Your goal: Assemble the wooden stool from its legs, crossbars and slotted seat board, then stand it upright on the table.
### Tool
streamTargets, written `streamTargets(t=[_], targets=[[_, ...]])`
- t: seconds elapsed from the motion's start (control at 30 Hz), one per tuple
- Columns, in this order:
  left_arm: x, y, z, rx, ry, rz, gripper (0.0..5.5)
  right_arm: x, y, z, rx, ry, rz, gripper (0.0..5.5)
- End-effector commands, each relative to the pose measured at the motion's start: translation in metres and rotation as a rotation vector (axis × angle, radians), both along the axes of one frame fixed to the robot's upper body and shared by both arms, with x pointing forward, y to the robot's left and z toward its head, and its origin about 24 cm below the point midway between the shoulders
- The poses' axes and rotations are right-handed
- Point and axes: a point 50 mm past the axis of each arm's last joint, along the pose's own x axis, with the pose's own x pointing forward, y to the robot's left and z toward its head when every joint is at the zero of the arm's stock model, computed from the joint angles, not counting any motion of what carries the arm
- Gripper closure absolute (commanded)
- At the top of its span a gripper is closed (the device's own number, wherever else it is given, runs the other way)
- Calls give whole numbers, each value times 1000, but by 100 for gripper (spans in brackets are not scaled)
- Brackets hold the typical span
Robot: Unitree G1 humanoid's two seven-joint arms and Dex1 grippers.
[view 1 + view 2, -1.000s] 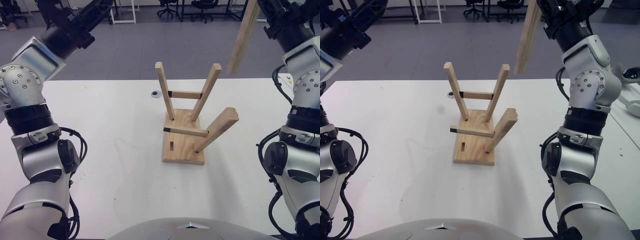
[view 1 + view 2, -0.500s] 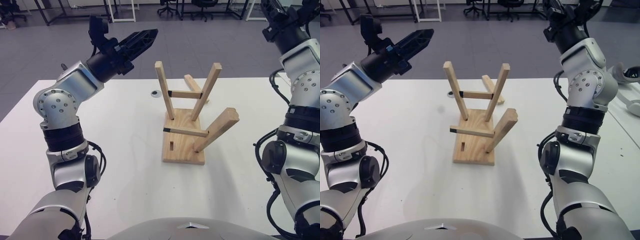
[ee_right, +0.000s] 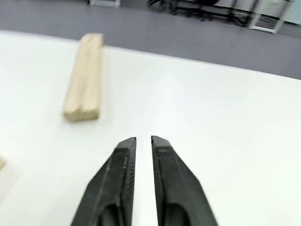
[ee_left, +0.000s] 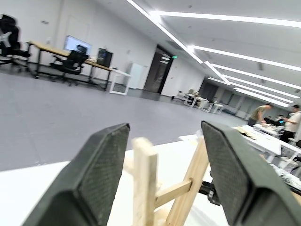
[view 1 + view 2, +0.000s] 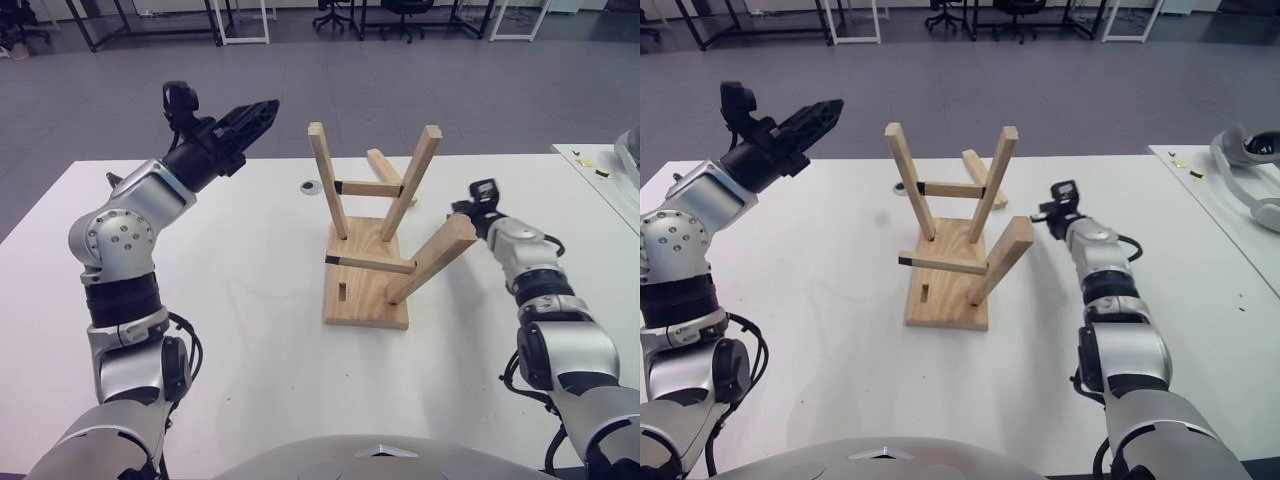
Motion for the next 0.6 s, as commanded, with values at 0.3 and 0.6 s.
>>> streamTargets(t=[0.3,0.6], targets=[[-1,-4,-12,-6,14,23,269,6,19,-8,41,54,51,287],[-2,-5,-15,-12,17,32,269,7,39,-13,101,177,84,287]])
